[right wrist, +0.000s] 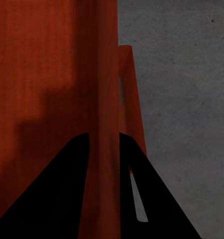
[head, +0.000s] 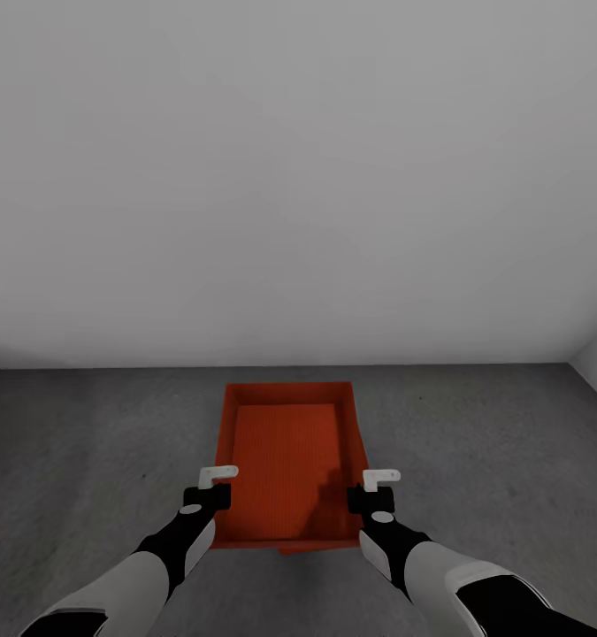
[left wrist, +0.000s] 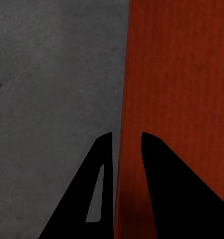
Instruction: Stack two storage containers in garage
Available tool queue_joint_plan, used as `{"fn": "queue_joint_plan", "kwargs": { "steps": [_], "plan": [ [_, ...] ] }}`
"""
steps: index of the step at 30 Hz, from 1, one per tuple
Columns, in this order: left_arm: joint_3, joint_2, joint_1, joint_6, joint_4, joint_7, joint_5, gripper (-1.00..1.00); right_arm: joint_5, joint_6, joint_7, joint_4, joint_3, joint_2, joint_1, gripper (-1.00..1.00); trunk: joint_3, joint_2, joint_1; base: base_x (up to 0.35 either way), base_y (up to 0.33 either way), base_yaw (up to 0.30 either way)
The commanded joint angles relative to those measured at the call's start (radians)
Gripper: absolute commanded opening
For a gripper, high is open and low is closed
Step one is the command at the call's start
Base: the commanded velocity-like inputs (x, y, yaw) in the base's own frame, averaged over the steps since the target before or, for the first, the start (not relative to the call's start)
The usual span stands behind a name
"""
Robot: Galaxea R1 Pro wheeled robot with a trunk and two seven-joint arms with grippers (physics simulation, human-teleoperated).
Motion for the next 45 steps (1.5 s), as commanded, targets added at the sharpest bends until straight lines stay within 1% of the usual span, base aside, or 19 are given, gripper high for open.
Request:
{"fn": "queue_joint_plan", "kwargs": {
  "steps": [1,7,15,25,45],
  "plan": [
    [0.029,0.032,-0.001,-0.006,-0.004,0.007,-0.012,-1.0,-0.02,-0.004,0.0,0.004,-0.049,-0.013,0.0,-1.0,-0.001,-0.001,0.0,0.0,0.0,0.0],
    [0.03,0.032,-0.001,-0.005,-0.004,0.007,-0.012,-1.0,-0.02,-0.004,0.0,0.004,-0.049,-0.013,0.0,-1.0,-0.001,-0.001,0.0,-0.003,-0.018,0.0],
    [0.031,0.033,-0.002,-0.006,-0.004,0.007,-0.012,-1.0,-0.019,-0.004,0.0,0.004,-0.049,-0.013,0.0,-1.0,-0.001,-0.001,0.0,-0.019,-0.244,0.0],
    [0.031,0.033,-0.002,-0.006,-0.004,0.007,-0.012,-1.0,-0.019,-0.004,0.0,0.004,-0.049,-0.013,0.0,-1.0,-0.001,-0.001,0.0,-0.001,-0.126,0.0],
    [0.031,0.036,-0.002,-0.008,-0.004,0.006,-0.012,-1.0,-0.017,-0.004,0.0,0.004,-0.049,-0.013,0.0,-1.0,-0.001,-0.001,0.0,0.0,-0.18,0.0]
  ]
}}
